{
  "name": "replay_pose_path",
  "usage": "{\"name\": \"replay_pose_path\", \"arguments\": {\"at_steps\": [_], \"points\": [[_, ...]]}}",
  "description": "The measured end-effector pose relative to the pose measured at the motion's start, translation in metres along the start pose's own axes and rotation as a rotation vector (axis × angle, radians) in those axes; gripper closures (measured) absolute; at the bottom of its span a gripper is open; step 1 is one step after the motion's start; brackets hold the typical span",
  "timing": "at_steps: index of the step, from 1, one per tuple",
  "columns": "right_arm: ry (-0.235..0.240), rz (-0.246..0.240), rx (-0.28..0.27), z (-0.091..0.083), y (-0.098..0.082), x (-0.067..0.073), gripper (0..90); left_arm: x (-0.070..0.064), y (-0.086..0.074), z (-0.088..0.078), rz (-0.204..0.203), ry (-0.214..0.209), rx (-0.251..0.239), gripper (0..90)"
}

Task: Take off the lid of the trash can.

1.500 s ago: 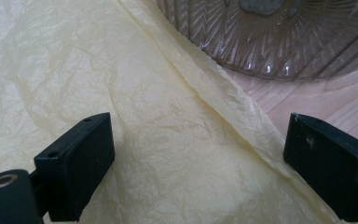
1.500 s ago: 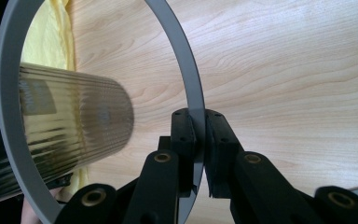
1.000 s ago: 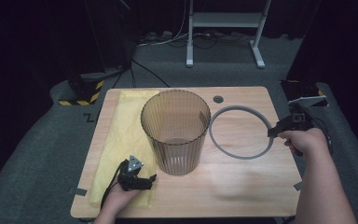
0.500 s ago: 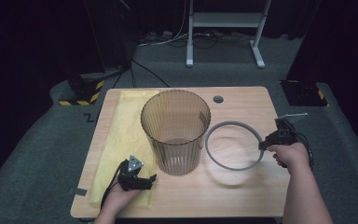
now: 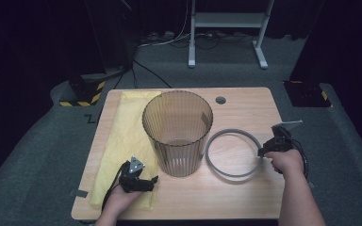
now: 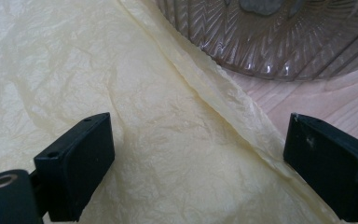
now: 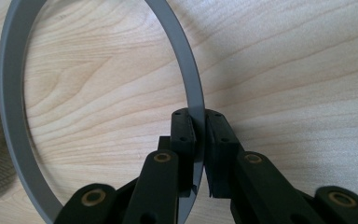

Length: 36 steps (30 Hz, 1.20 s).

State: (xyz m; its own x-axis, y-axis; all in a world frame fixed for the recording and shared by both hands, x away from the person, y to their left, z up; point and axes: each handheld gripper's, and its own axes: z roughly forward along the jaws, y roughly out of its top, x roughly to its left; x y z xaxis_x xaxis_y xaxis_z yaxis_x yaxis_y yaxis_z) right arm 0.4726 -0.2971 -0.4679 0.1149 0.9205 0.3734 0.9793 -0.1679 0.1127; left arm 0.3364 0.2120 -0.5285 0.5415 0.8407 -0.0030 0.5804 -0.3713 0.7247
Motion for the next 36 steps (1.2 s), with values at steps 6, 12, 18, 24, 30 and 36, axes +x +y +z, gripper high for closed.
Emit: {"name": "replay_pose_path", "arguments": {"at_steps": [6,12,18,24,30,36], "points": [[-0.003,0.006,0.002,0.005,-0.001,-0.003,83.3,0.000,0.000,0.000,0.004,0.000,0.003,8.6],[-0.020,-0.002,-0.001,0.009,-0.003,-0.005,82.6,0.000,0.000,0.000,0.003,-0.001,0.003,8.6],[-0.025,-0.007,-0.012,0.012,-0.004,-0.004,74.6,0.000,0.000,0.000,0.003,-0.001,0.003,8.6],[-0.053,-0.046,-0.064,0.006,-0.007,0.001,69.1,0.000,0.000,0.000,0.003,-0.001,0.003,8.5],[-0.071,-0.119,-0.149,-0.006,-0.016,0.010,63.1,0.000,0.000,0.000,0.002,-0.001,0.003,8.6],[-0.133,-0.307,-0.297,-0.003,-0.042,0.030,56.7,0.000,0.000,-0.001,0.005,-0.002,0.003,8.8]]}}
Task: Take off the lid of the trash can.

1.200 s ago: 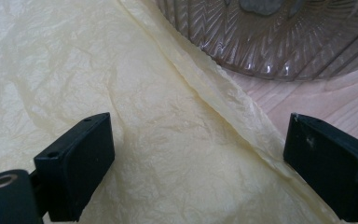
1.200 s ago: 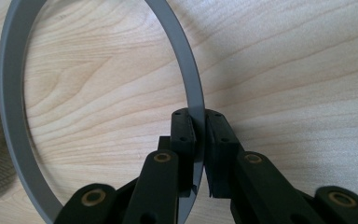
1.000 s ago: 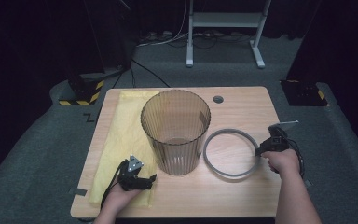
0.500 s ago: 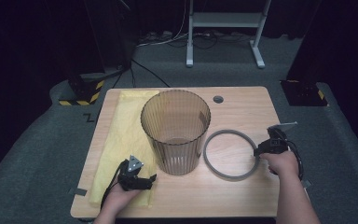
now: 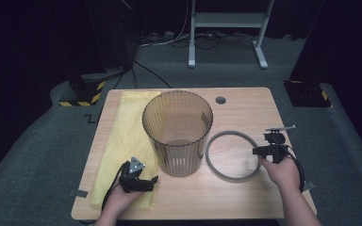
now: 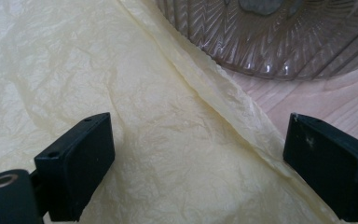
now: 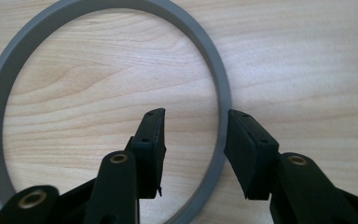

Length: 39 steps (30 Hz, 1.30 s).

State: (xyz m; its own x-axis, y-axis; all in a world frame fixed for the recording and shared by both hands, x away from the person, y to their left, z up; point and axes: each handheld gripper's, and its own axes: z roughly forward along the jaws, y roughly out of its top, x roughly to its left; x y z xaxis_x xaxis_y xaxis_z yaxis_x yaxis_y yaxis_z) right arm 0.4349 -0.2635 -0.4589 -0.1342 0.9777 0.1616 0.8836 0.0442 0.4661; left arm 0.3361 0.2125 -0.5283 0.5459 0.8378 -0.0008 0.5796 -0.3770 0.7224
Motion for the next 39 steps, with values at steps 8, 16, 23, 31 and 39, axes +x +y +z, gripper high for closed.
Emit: {"name": "replay_pose_path", "arguments": {"at_steps": [8,16,23,31,39], "points": [[0.042,-0.138,-0.194,0.013,-0.038,0.021,51.4,-0.001,0.001,-0.005,0.000,-0.011,0.012,14.7],[0.112,-0.263,-0.309,0.015,-0.076,0.009,52.3,-0.010,0.013,-0.023,-0.035,-0.004,-0.015,14.7],[0.148,-0.242,-0.364,0.009,-0.073,0.000,51.1,-0.015,0.028,-0.044,-0.035,-0.008,-0.002,16.5],[0.135,-0.280,-0.391,0.009,-0.075,0.007,50.8,0.021,0.035,-0.067,-0.042,0.036,0.005,25.8],[0.107,-0.297,-0.409,0.012,-0.077,0.014,51.5,0.060,0.039,-0.021,-0.109,0.186,0.063,54.7]]}}
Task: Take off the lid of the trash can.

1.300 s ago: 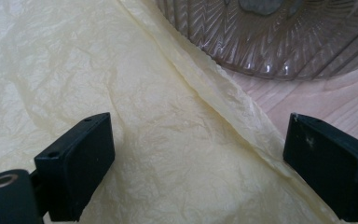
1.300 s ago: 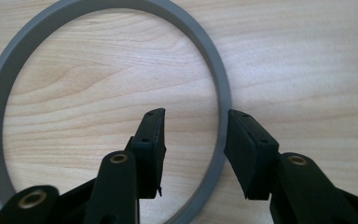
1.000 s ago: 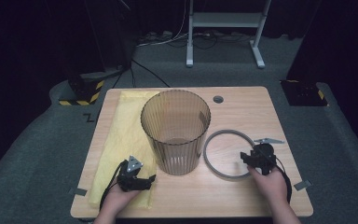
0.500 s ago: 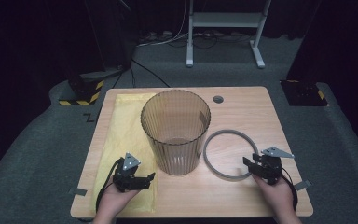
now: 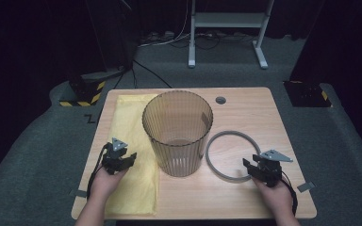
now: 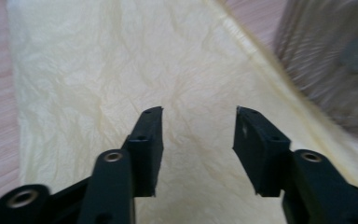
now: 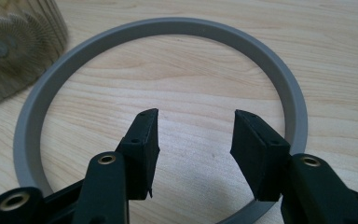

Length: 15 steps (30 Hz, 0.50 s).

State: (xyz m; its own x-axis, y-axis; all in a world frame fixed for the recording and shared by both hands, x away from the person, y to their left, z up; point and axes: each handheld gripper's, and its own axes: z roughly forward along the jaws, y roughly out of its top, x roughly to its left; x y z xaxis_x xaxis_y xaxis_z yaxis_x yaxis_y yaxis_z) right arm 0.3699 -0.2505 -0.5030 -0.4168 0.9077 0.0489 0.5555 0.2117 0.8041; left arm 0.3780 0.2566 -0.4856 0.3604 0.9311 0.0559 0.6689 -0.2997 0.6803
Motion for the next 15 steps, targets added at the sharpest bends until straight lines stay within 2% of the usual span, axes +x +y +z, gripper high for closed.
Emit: {"name": "replay_pose_path", "arguments": {"at_steps": [3,7,8,10,14,15], "points": [[-0.001,0.001,0.012,0.002,-0.002,-0.001,51.8,-0.004,-0.002,0.016,0.030,-0.001,0.049,54.9],[0.002,0.007,0.012,0.001,-0.002,-0.002,51.8,-0.009,-0.009,0.024,0.007,-0.044,0.057,53.6],[0.006,0.008,0.010,0.001,-0.003,-0.002,51.8,-0.009,-0.013,0.023,-0.003,-0.052,0.037,53.2],[0.009,0.004,0.007,0.000,-0.003,-0.002,51.8,-0.008,-0.015,0.022,-0.011,-0.061,0.033,54.3],[0.017,0.001,0.003,-0.001,-0.003,-0.003,51.8,-0.011,-0.027,0.011,-0.010,-0.066,0.030,55.5],[0.021,0.002,0.001,-0.001,-0.003,-0.003,51.8,-0.016,-0.036,0.003,-0.008,-0.068,0.024,55.5]]}}
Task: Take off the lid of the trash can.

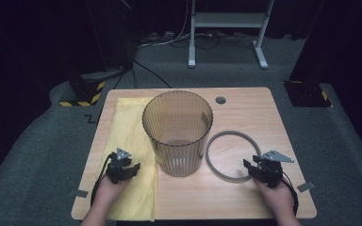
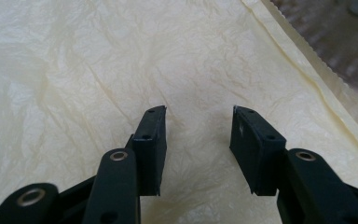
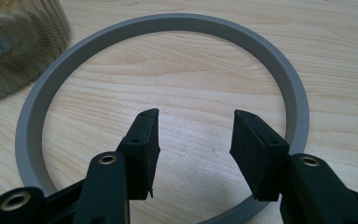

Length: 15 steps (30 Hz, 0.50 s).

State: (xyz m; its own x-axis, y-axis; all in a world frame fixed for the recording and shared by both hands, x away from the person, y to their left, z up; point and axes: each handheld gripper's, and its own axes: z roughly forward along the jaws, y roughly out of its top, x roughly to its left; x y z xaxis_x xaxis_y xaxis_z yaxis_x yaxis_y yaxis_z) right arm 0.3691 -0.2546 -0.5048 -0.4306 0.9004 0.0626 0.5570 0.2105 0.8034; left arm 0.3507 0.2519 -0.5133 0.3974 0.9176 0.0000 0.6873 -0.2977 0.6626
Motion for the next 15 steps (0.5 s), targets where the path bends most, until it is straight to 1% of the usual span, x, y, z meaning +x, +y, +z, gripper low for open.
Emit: {"name": "replay_pose_path", "arguments": {"at_steps": [1,2,3,4,5,7,8,9,10,11,12,13,14,15], "points": [[0.000,0.000,0.000,0.000,0.000,0.000,51.8,0.000,0.000,0.000,0.000,0.000,0.000,55.5],[0.001,0.003,-0.001,0.000,0.000,0.000,51.8,-0.004,-0.006,-0.006,0.009,-0.003,0.006,55.5],[0.003,0.003,-0.001,0.000,0.000,0.000,51.7,-0.007,-0.008,-0.008,0.006,-0.008,0.007,55.4],[0.000,0.004,-0.001,0.000,0.001,0.000,51.7,-0.013,-0.012,-0.014,0.018,-0.013,0.015,53.4],[0.001,0.006,-0.002,0.000,0.001,-0.001,51.7,-0.016,-0.014,-0.019,0.030,-0.013,0.006,50.8],[0.001,0.008,-0.008,-0.001,0.001,-0.001,51.6,-0.019,-0.012,-0.032,0.038,-0.015,-0.023,44.7],[0.001,0.008,-0.008,-0.001,0.001,-0.001,51.6,-0.019,-0.012,-0.032,0.038,-0.015,-0.023,42.7],[-0.001,0.009,-0.009,-0.002,0.001,-0.001,51.6,-0.019,-0.011,-0.038,0.046,-0.007,-0.042,42.7],[-0.003,0.006,-0.013,-0.003,0.001,0.000,51.5,-0.013,-0.004,-0.053,0.055,0.013,-0.068,36.6],[-0.003,0.004,-0.014,-0.002,0.001,0.000,51.5,-0.010,-0.002,-0.057,0.047,0.019,-0.074,34.0],[-0.003,0.006,-0.014,-0.002,0.001,0.000,51.4,-0.010,-0.002,-0.057,0.047,0.019,-0.074,32.4],[-0.003,0.006,-0.012,-0.002,0.001,0.001,51.4,-0.005,0.001,-0.061,0.044,0.032,-0.087,30.5],[-0.003,0.006,-0.012,-0.002,0.001,0.001,51.4,0.002,0.004,-0.066,0.032,0.047,-0.101,30.5],[-0.005,0.005,-0.009,-0.002,0.001,0.001,51.4,0.011,0.008,-0.070,0.016,0.060,-0.111,28.3]]}}
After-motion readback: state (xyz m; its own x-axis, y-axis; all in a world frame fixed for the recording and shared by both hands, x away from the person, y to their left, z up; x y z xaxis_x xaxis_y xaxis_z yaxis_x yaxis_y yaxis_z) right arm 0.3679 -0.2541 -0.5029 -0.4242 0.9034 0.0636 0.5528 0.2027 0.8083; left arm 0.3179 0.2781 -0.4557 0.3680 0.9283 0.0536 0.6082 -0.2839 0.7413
